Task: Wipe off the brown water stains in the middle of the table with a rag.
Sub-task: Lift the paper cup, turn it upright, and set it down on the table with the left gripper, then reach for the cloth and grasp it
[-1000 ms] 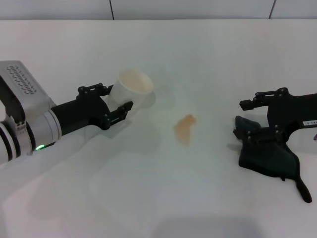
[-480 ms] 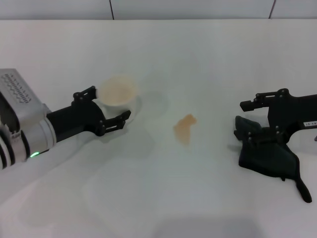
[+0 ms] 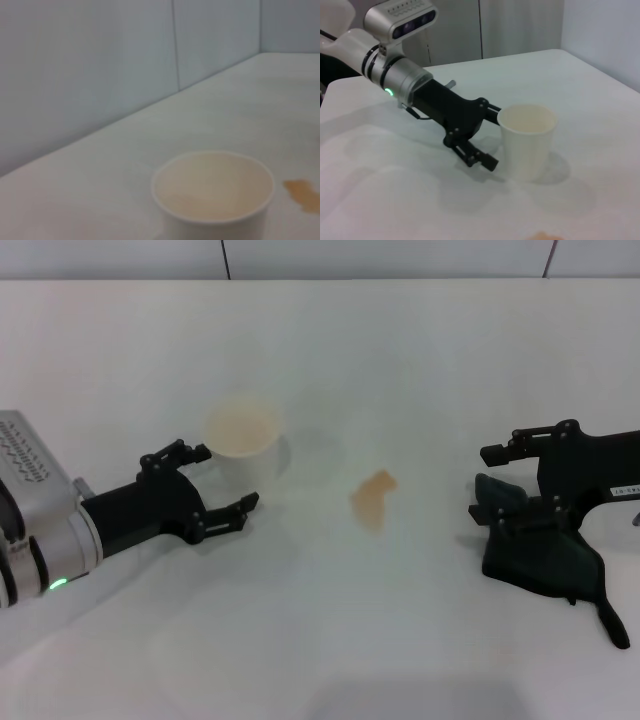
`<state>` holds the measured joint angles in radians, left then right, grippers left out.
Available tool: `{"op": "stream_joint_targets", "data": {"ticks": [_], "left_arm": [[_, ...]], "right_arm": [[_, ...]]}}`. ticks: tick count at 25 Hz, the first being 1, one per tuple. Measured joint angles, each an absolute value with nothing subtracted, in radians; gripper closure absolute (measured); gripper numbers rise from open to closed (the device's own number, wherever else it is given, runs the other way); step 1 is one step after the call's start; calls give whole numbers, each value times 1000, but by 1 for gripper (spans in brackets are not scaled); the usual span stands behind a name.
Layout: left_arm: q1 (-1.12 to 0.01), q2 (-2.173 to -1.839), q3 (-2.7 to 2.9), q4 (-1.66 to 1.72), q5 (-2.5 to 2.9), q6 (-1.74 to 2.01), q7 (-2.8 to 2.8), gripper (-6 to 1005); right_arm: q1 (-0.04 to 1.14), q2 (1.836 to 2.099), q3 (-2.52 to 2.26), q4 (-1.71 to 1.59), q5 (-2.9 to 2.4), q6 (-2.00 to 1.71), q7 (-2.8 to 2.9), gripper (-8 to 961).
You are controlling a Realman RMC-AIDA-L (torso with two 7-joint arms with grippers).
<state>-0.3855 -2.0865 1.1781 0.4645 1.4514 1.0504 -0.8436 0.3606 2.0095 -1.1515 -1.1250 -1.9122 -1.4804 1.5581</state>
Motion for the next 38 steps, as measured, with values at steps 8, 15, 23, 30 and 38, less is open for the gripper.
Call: {"op": "stream_joint_targets", "data": {"ticks": [8,15,23,30,38], "left_arm": [[-188,-2084,1287,766,1423,1128,-965,111],[-122,-2081,1285,964,1413,1160,-1078,110],[-190,-2071,1232,1176,1628,1178,-1388,109],[-304,-2063,1172,1324,1901,1361,-1625,109],[-376,-2044,1049,1279,1913,1551,-1610,108]], "right_arm": [[359,2010,-1154,-1126,-1909,-1481,1559,234],[354,2010,-1147,-1126,-1905,-1486,1561,234],[360,2011,-1153,-1185,-1896,-1490,1680,234],[356,2010,-1154,-1260,-1896,-1521,1780,234],[354,2011,-1153,-1251,-1898,-1525,1792,234]]}}
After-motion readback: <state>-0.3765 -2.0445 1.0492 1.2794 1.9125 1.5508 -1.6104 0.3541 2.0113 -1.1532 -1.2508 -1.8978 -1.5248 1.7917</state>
